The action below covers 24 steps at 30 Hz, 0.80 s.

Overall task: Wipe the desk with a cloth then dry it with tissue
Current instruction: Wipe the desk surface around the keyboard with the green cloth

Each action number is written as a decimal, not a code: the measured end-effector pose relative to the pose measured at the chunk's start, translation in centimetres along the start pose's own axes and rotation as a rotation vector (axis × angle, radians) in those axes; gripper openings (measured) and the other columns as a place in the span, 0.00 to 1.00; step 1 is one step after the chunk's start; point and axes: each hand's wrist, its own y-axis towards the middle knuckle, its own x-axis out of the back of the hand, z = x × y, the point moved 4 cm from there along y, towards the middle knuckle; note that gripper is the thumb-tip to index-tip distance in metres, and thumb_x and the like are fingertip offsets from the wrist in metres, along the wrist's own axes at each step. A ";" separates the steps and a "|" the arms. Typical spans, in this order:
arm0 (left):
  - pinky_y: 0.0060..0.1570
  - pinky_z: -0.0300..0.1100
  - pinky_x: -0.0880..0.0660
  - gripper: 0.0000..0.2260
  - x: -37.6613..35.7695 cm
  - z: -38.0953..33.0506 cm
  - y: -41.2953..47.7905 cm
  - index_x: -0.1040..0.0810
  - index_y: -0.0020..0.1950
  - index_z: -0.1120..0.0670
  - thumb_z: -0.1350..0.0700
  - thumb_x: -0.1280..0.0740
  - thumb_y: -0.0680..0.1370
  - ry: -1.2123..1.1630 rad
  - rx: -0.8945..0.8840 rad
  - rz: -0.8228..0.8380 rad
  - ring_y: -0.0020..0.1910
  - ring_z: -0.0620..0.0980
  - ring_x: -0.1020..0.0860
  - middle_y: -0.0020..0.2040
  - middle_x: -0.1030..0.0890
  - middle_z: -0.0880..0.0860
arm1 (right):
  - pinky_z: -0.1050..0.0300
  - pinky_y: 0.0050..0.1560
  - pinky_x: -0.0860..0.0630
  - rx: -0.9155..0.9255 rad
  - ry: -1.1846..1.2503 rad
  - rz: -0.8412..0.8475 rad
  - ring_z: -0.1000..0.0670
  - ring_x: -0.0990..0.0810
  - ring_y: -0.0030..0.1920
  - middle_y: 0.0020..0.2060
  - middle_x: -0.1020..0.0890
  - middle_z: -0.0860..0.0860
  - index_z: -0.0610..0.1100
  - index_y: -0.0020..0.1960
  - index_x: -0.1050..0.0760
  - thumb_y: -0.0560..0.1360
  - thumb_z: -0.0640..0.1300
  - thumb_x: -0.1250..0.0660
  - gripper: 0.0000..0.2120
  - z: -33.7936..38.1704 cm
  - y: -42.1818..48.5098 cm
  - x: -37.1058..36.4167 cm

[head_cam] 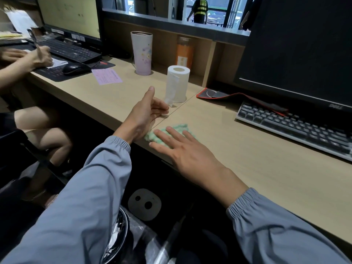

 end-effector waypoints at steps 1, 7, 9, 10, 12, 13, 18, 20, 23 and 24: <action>0.58 0.48 0.20 0.29 0.0 0.1 0.0 0.19 0.45 0.62 0.41 0.48 0.88 0.010 -0.001 0.000 0.50 0.57 0.17 0.48 0.16 0.62 | 0.41 0.80 0.53 0.008 0.013 -0.002 0.45 0.59 0.83 0.84 0.58 0.52 0.57 0.84 0.51 0.83 0.41 0.46 0.32 -0.3 -0.7 -0.1; 0.57 0.48 0.18 0.29 -0.1 0.6 0.3 0.18 0.43 0.60 0.41 0.46 0.87 0.067 -0.024 0.000 0.49 0.57 0.17 0.46 0.16 0.60 | 0.43 0.81 0.56 -0.003 0.026 0.010 0.46 0.61 0.83 0.83 0.60 0.54 0.58 0.84 0.51 0.83 0.38 0.44 0.34 -1.4 -4.2 -0.4; 0.63 0.55 0.20 0.29 0.1 0.8 0.6 0.17 0.43 0.59 0.38 0.44 0.85 0.090 -0.043 0.003 0.49 0.57 0.17 0.45 0.15 0.60 | 0.43 0.81 0.56 -0.014 0.022 0.030 0.46 0.61 0.83 0.83 0.61 0.54 0.58 0.84 0.54 0.83 0.37 0.46 0.35 -1.0 -3.2 -0.1; 0.65 0.56 0.20 0.29 0.2 0.8 0.5 0.16 0.43 0.58 0.36 0.43 0.82 0.106 -0.047 0.006 0.49 0.57 0.16 0.45 0.14 0.59 | 0.42 0.81 0.55 -0.018 0.026 0.027 0.46 0.61 0.83 0.83 0.61 0.54 0.58 0.84 0.54 0.83 0.38 0.47 0.35 -0.8 -2.3 -0.1; 0.64 0.53 0.20 0.29 0.1 0.7 0.5 0.16 0.44 0.58 0.34 0.42 0.79 0.147 -0.055 0.004 0.49 0.55 0.16 0.44 0.14 0.58 | 0.41 0.80 0.53 -0.025 0.027 0.004 0.45 0.59 0.83 0.84 0.58 0.53 0.59 0.84 0.52 0.84 0.39 0.46 0.33 -0.3 -0.4 -0.1; 0.62 0.51 0.20 0.30 0.1 0.7 0.4 0.16 0.44 0.59 0.34 0.43 0.79 0.173 -0.058 0.005 0.48 0.55 0.15 0.44 0.13 0.57 | 0.40 0.80 0.51 -0.030 0.029 -0.004 0.45 0.58 0.83 0.84 0.57 0.53 0.58 0.83 0.51 0.84 0.40 0.46 0.32 -0.1 0.3 -0.1; 0.54 0.44 0.23 0.27 -0.1 0.7 0.2 0.16 0.46 0.58 0.34 0.38 0.78 0.302 -0.085 0.019 0.47 0.51 0.15 0.45 0.14 0.55 | 0.40 0.80 0.53 -0.029 0.041 0.026 0.46 0.59 0.83 0.84 0.57 0.52 0.58 0.84 0.51 0.83 0.38 0.52 0.32 -0.4 -0.3 0.3; 0.55 0.44 0.22 0.24 -0.3 0.8 0.0 0.16 0.48 0.60 0.37 0.34 0.80 0.351 -0.118 0.033 0.48 0.51 0.16 0.44 0.15 0.54 | 0.42 0.81 0.56 -0.032 0.078 0.060 0.46 0.60 0.83 0.84 0.59 0.53 0.59 0.84 0.53 0.77 0.40 0.58 0.36 -0.8 -2.5 0.6; 0.59 0.50 0.22 0.18 -0.4 1.0 -0.5 0.16 0.48 0.57 0.41 0.28 0.78 0.408 -0.157 0.064 0.52 0.55 0.15 0.44 0.14 0.52 | 0.43 0.81 0.58 -0.047 0.132 0.069 0.48 0.61 0.83 0.83 0.59 0.55 0.61 0.83 0.53 0.76 0.42 0.56 0.37 -1.8 -6.4 0.4; 0.58 0.49 0.22 0.16 -0.4 0.9 -0.7 0.16 0.48 0.56 0.43 0.27 0.78 0.415 -0.166 0.070 0.53 0.55 0.15 0.44 0.14 0.51 | 0.43 0.81 0.58 -0.051 0.145 0.067 0.49 0.61 0.83 0.83 0.59 0.56 0.61 0.83 0.53 0.78 0.42 0.52 0.35 -2.4 -7.6 0.2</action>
